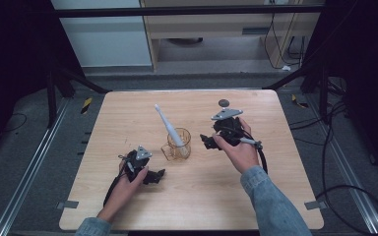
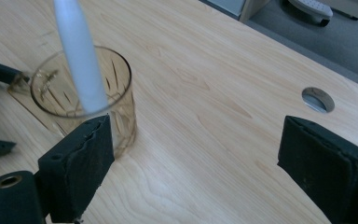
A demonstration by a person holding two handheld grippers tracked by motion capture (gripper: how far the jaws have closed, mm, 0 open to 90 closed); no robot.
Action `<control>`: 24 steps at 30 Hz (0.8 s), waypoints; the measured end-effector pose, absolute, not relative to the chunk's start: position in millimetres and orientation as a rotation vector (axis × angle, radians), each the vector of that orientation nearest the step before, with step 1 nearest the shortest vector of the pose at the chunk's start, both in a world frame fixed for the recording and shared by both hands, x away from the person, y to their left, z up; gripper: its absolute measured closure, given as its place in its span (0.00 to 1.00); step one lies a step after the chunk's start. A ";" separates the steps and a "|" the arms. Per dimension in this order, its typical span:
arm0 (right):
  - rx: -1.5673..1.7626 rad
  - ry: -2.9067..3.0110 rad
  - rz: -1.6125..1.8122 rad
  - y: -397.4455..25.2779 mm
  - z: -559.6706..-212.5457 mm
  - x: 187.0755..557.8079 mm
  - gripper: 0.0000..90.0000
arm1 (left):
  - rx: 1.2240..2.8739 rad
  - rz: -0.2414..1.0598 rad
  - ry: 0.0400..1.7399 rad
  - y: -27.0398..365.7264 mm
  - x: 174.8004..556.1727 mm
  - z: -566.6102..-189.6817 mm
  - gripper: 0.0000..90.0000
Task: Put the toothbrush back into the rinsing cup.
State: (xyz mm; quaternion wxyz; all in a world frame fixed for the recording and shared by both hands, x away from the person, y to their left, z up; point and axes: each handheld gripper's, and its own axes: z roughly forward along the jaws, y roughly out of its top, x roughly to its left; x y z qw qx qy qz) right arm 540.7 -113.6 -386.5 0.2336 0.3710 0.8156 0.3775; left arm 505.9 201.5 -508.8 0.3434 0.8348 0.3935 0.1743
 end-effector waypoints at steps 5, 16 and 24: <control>1.036 2.238 1.019 -129.6 -394.7 536.9 0.11 | 2.168 0.452 1.025 201.4 505.8 -508.8 0.00; 1.102 2.235 0.976 -162.2 -430.5 534.2 0.12 | 2.169 0.452 1.023 201.5 506.1 -508.8 0.00; 1.171 2.221 0.957 -186.6 -449.2 532.5 0.13 | 2.169 0.452 1.023 201.5 506.1 -508.8 0.00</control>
